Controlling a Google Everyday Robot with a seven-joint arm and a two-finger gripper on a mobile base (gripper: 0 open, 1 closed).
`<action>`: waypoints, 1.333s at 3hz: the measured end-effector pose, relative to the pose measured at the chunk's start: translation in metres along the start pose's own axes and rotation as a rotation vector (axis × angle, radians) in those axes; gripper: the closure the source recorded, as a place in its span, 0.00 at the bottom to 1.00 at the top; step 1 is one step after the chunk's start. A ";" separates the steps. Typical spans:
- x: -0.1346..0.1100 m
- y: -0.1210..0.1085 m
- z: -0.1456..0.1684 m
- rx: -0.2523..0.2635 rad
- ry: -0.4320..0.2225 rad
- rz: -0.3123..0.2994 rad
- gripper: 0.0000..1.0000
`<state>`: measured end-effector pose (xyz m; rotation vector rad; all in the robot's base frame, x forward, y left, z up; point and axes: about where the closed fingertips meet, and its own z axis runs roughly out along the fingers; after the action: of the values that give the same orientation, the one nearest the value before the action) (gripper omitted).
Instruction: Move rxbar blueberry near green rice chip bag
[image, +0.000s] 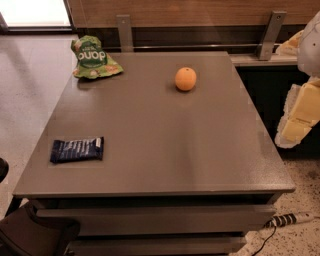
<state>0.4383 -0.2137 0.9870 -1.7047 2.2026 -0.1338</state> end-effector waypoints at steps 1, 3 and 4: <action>0.000 0.000 0.000 0.000 0.000 0.000 0.00; -0.032 0.002 0.010 -0.004 -0.128 -0.047 0.00; -0.055 0.007 0.030 -0.042 -0.306 -0.071 0.00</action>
Offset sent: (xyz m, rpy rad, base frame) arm 0.0060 0.0240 0.0004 0.0640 -0.0319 0.0451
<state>0.4531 -0.1550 0.9689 -1.6988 1.9347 0.1482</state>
